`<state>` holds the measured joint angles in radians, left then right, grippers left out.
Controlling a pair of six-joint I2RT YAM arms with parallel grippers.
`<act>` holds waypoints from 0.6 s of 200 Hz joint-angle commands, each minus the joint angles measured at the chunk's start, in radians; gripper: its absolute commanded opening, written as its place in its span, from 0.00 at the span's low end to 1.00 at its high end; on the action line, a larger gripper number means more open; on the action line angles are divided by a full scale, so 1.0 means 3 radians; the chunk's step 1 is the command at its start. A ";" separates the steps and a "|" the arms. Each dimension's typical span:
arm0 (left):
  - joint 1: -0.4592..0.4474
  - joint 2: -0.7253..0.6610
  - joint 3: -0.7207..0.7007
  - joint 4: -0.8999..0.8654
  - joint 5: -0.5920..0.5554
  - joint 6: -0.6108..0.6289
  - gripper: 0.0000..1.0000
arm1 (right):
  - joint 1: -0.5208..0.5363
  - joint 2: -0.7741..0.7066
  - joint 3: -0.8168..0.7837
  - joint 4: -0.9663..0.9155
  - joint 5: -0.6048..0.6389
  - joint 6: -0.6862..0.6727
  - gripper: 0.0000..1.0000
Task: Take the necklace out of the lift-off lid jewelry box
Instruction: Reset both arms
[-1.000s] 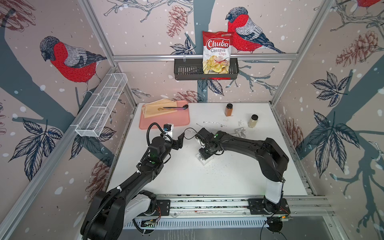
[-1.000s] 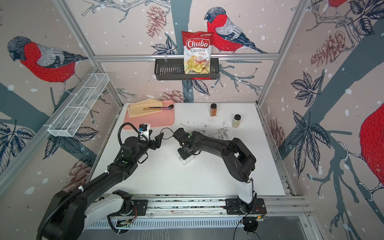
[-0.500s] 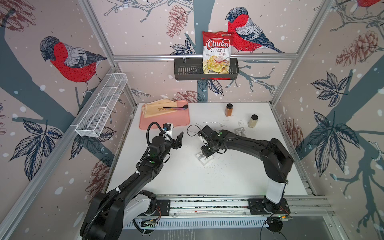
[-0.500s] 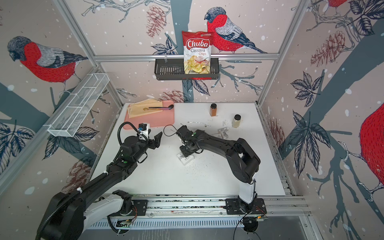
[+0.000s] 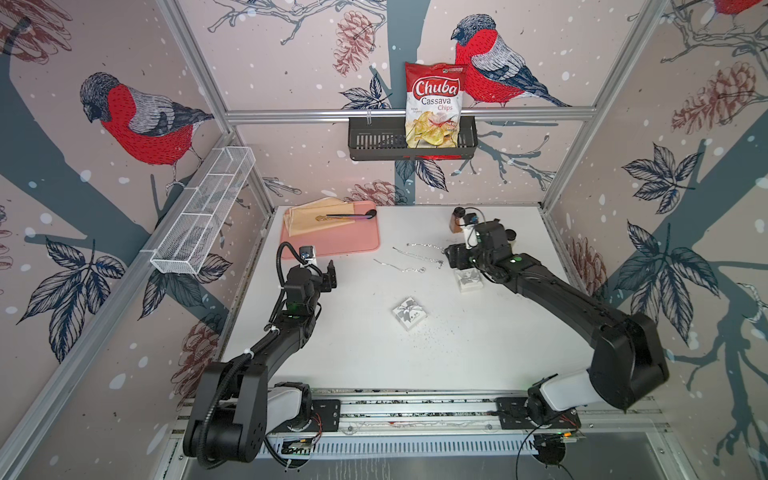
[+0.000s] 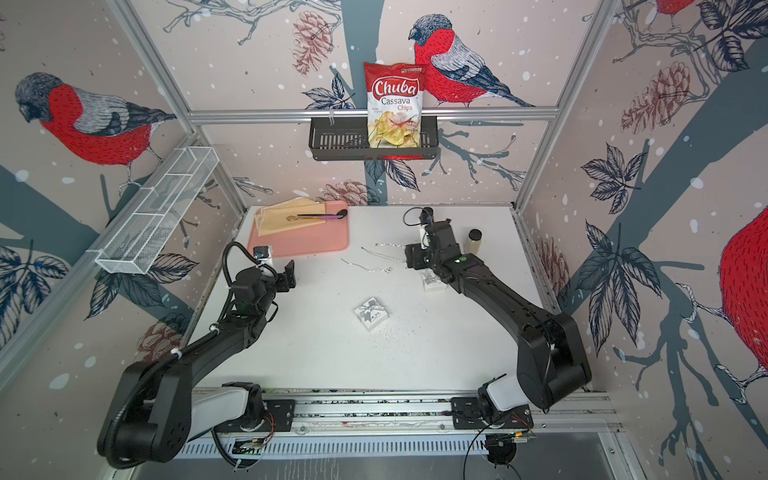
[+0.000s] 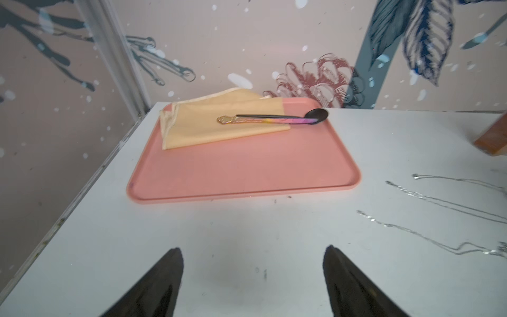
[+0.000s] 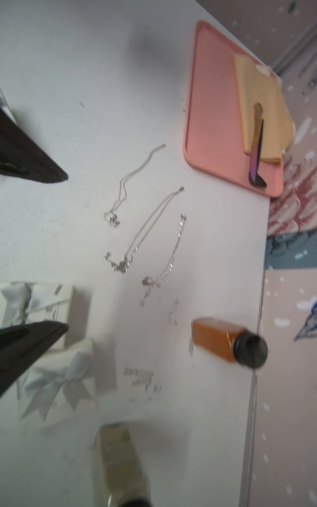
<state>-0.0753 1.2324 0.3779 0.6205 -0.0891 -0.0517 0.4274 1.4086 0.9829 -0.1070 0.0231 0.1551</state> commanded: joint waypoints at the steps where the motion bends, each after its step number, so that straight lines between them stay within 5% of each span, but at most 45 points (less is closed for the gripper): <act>1: 0.0075 0.0150 -0.0165 0.0786 -0.0172 0.0041 0.87 | -0.0351 -0.0305 -0.0571 0.1009 0.0201 -0.0015 0.87; 45: 0.0112 0.0599 -0.0384 0.1557 -0.0397 0.0017 0.87 | -0.1159 -0.0740 -0.1703 0.2237 0.0511 -0.0021 0.96; 88: 0.0128 0.0964 -0.0460 0.2038 -0.0432 0.0028 0.88 | -0.1261 -0.0626 -0.2467 0.3505 0.0961 -0.0103 1.00; 120: 0.0125 0.0902 -0.0384 0.1793 -0.0490 -0.0032 0.89 | -0.1331 -0.0390 -0.2774 0.4285 0.0969 -0.0112 1.00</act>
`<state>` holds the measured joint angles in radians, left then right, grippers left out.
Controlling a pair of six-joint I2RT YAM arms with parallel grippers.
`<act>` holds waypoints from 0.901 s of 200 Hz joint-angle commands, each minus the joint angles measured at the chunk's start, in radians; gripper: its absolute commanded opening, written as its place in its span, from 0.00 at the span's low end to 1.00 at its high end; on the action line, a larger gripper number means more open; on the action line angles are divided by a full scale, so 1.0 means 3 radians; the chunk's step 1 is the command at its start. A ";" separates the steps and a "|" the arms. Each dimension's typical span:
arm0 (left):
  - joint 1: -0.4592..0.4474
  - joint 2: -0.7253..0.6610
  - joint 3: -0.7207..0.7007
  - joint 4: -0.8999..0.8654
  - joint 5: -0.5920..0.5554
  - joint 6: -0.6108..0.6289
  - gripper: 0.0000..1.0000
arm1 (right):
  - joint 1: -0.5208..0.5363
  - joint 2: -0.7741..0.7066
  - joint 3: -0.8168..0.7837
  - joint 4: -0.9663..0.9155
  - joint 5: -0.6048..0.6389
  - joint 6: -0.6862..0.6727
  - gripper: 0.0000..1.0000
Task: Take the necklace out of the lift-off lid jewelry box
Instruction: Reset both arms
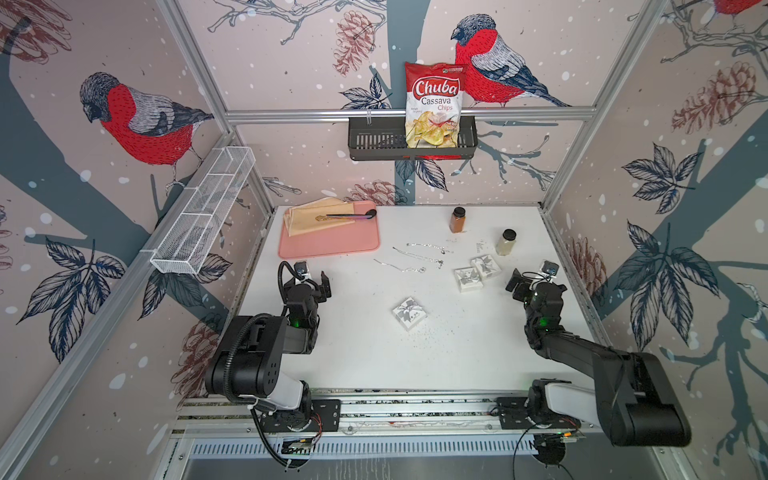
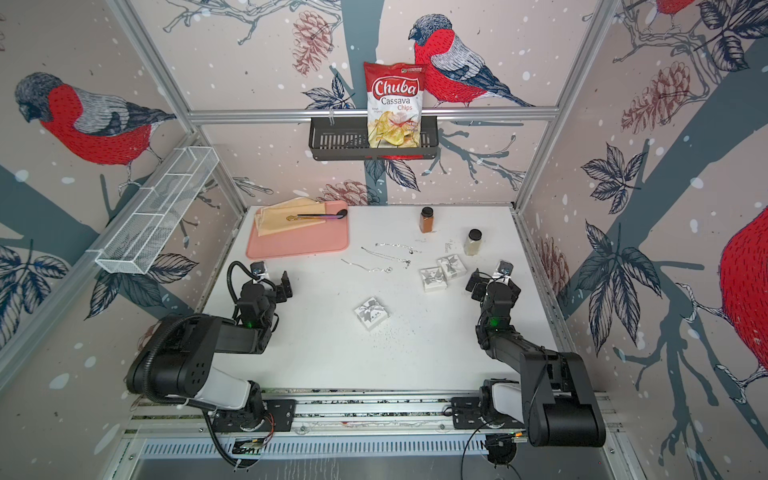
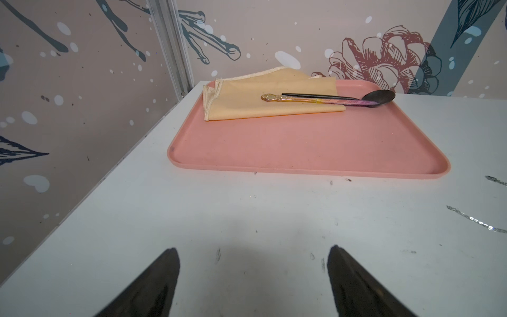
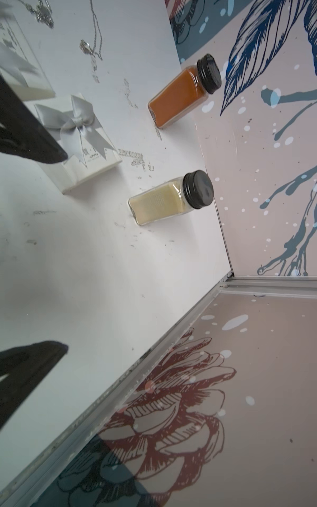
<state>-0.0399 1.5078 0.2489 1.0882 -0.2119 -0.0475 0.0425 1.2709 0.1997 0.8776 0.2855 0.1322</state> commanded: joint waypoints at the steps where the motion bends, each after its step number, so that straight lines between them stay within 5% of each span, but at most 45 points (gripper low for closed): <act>1: 0.0008 -0.0016 0.0045 0.0231 -0.0079 -0.0046 0.89 | -0.0061 0.0074 -0.0182 0.1041 0.0062 -0.0018 1.00; 33: 0.0007 0.0004 0.0099 0.0149 0.0093 0.0030 0.89 | -0.0139 0.0516 -0.0310 0.1616 -0.0177 0.0004 1.00; 56: 0.0010 0.0006 0.0116 0.0122 0.0129 0.0036 0.89 | -0.0065 0.0811 -0.0069 0.1486 -0.0088 -0.0089 1.00; 69: 0.0010 0.0011 0.0119 0.0121 0.0133 0.0041 0.95 | -0.0055 0.0755 0.0111 0.1034 -0.0109 -0.0080 1.00; 180: 0.0011 0.0011 0.0124 0.0108 0.0126 0.0040 0.98 | -0.0036 0.0759 0.0078 0.1139 -0.0095 -0.0098 1.00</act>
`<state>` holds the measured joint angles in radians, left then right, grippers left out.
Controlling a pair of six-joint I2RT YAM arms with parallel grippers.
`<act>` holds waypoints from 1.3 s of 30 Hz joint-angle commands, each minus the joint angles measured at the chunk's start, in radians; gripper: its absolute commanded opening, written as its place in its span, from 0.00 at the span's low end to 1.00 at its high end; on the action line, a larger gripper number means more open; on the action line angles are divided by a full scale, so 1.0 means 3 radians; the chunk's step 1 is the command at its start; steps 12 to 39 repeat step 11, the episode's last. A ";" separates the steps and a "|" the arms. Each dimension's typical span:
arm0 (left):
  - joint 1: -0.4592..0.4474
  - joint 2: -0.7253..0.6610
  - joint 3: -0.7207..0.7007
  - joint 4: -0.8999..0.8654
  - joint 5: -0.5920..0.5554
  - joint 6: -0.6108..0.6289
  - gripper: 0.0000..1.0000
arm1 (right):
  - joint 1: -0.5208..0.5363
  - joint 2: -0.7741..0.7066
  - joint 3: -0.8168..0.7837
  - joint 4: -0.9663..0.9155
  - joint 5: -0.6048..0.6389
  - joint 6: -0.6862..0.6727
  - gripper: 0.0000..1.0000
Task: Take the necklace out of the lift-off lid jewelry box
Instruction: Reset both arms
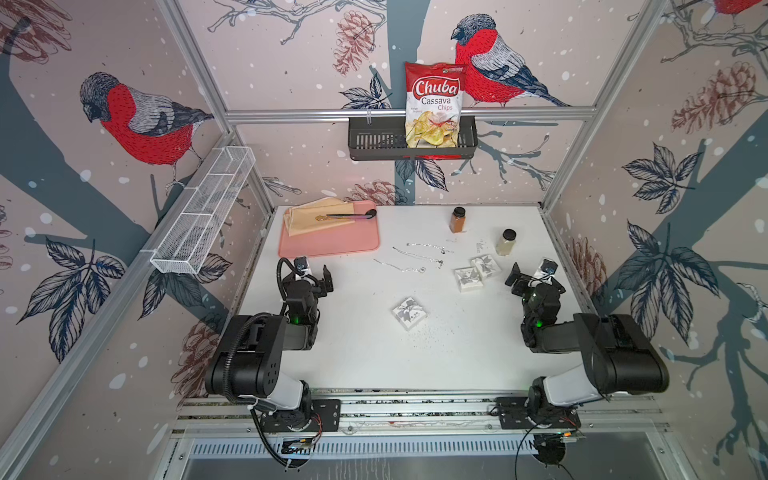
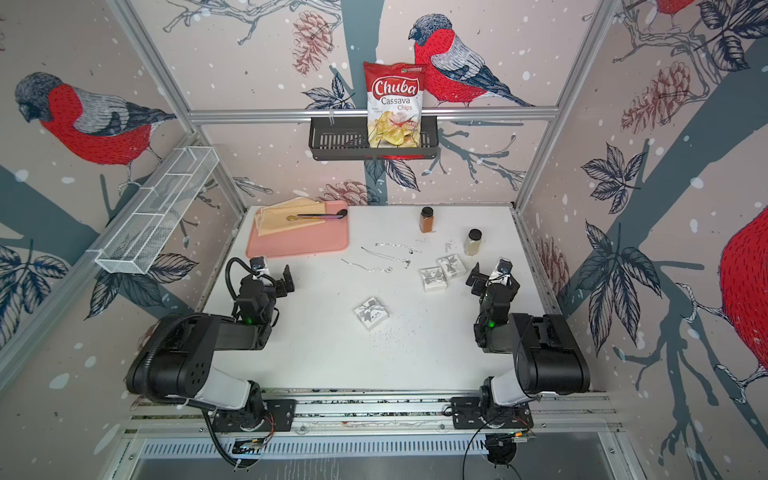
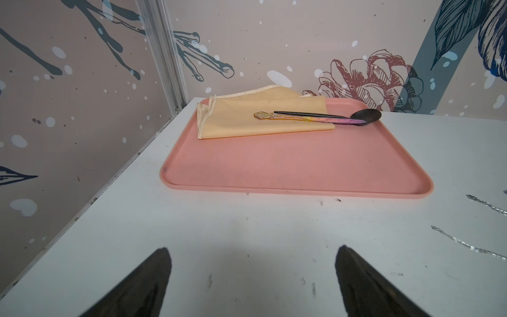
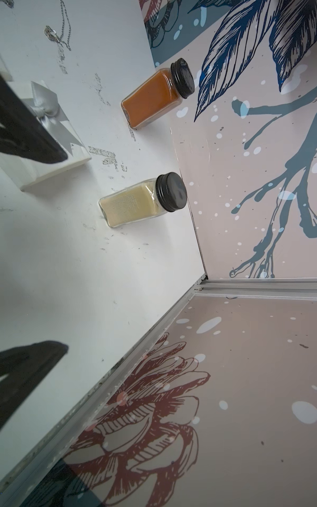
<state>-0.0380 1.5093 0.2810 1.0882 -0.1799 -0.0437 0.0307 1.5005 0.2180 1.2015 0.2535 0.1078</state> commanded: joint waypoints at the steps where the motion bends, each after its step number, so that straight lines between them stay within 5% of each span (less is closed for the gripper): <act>1: 0.0004 0.0006 0.0013 0.0109 0.0018 0.0028 0.98 | 0.0002 -0.0009 0.0016 0.0057 0.0010 -0.0017 1.00; 39: 0.0002 -0.0005 0.0025 0.0090 0.0006 0.0023 0.97 | 0.0000 -0.0009 0.0025 0.0042 0.0010 -0.0017 1.00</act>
